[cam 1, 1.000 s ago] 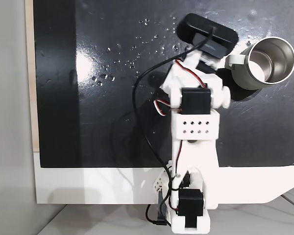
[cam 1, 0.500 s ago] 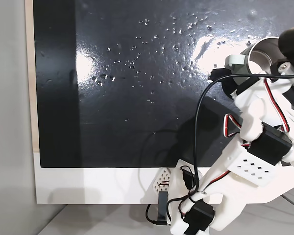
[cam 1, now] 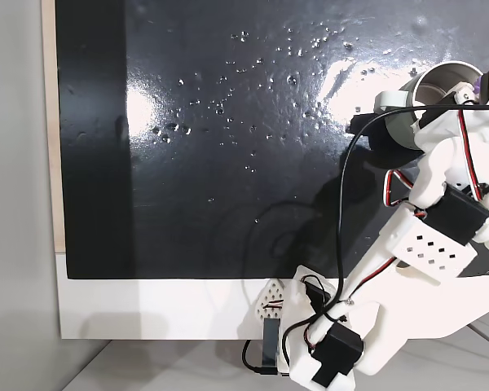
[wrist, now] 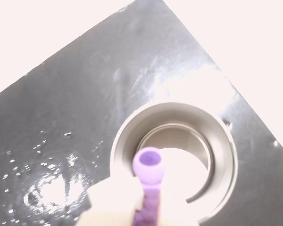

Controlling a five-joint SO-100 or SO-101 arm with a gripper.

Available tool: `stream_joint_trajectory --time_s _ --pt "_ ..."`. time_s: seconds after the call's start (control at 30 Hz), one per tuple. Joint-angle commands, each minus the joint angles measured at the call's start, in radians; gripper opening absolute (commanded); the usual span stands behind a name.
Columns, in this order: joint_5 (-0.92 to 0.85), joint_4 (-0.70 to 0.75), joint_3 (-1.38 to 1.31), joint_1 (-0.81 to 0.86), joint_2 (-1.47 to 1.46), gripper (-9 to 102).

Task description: Grasp a pengrip and put it in the cup.

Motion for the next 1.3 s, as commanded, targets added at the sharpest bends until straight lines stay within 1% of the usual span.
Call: stream_joint_trajectory --time_s 0.0,0.3,0.33,0.43,0.47,0.57,1.27 --pt "-0.032 -0.092 0.023 0.028 0.023 0" --pt "-0.034 -0.103 0.058 0.032 0.026 0" --pt "-0.032 -0.103 0.058 0.032 0.026 3" --pt "-0.032 -0.104 0.058 0.032 0.025 18" --pt "-0.032 -0.104 0.060 0.032 0.025 21" --pt "-0.032 -0.104 0.060 0.034 0.023 23" --pt "-0.032 -0.104 0.061 0.040 0.023 23"
